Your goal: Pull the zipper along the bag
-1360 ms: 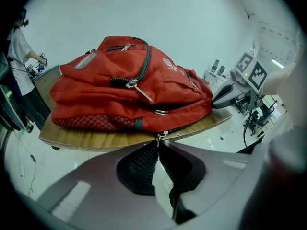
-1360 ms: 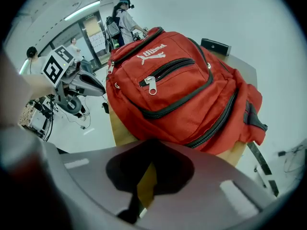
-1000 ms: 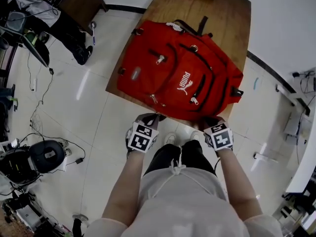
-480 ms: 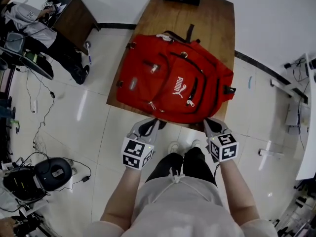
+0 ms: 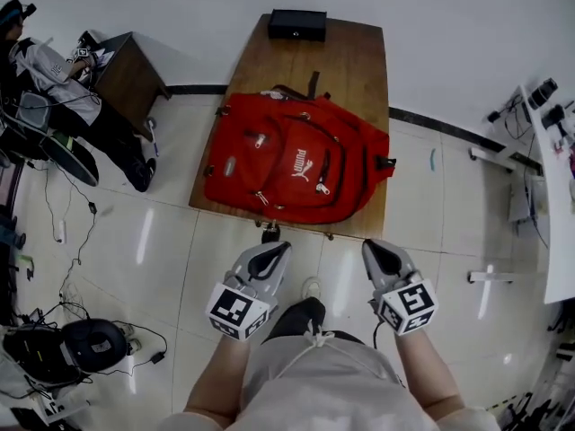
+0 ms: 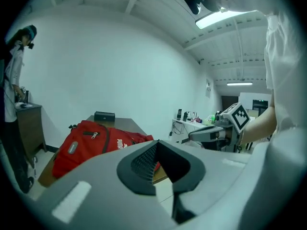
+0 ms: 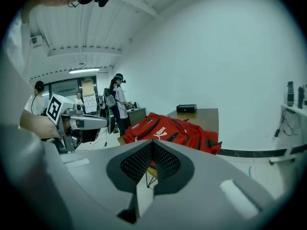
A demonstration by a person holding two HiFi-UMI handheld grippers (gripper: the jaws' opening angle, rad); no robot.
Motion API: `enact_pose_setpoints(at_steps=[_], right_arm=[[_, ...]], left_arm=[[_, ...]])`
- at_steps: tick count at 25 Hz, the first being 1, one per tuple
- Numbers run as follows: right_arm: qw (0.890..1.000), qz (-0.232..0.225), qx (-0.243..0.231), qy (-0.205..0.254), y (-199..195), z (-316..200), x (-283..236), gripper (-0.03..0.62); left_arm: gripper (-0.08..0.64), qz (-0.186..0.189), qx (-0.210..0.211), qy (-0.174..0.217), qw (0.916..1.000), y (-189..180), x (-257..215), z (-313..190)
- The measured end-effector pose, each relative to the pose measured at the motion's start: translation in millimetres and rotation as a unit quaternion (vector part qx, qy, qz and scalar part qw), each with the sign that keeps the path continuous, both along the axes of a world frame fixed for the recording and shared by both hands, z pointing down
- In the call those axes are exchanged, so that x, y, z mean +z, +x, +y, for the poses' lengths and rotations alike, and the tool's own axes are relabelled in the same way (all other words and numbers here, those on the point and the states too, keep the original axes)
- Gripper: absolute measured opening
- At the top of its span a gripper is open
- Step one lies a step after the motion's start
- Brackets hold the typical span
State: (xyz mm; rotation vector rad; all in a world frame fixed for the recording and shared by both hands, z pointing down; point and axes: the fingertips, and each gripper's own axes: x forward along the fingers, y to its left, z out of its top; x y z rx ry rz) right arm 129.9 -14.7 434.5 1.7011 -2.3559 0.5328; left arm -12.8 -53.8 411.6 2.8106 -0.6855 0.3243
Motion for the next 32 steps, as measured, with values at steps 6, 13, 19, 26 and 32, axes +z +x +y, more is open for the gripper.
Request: enact_pose_setpoints(at_steps=[6, 13, 19, 26, 32], right_arm=[[1.000, -0.005, -0.025, 0.013, -29, 76, -11, 0.008], [0.998, 0.026, -0.002, 0.052, -56, 103, -33, 0.008], [0.996, 0.026, 0.053, 0.065, -96, 123, -37, 0.008], [0.993, 0.016, 0.087, 0.075, -167, 136, -52, 0.008], [0.991, 0.030, 0.093, 0.087, -216, 152, -61, 0.008]], left_arm=[[0.008, 0.030, 0.009, 0.006, 0.9995, -21, -21, 71], [0.008, 0.053, -0.011, 0.049, 0.9974, -62, -46, 85], [0.008, 0.046, 0.021, 0.080, 0.9955, -104, -53, 106], [0.008, 0.053, 0.043, 0.065, 0.9955, -169, -68, 115], [0.008, 0.063, 0.056, 0.066, 0.9943, -203, -75, 131]])
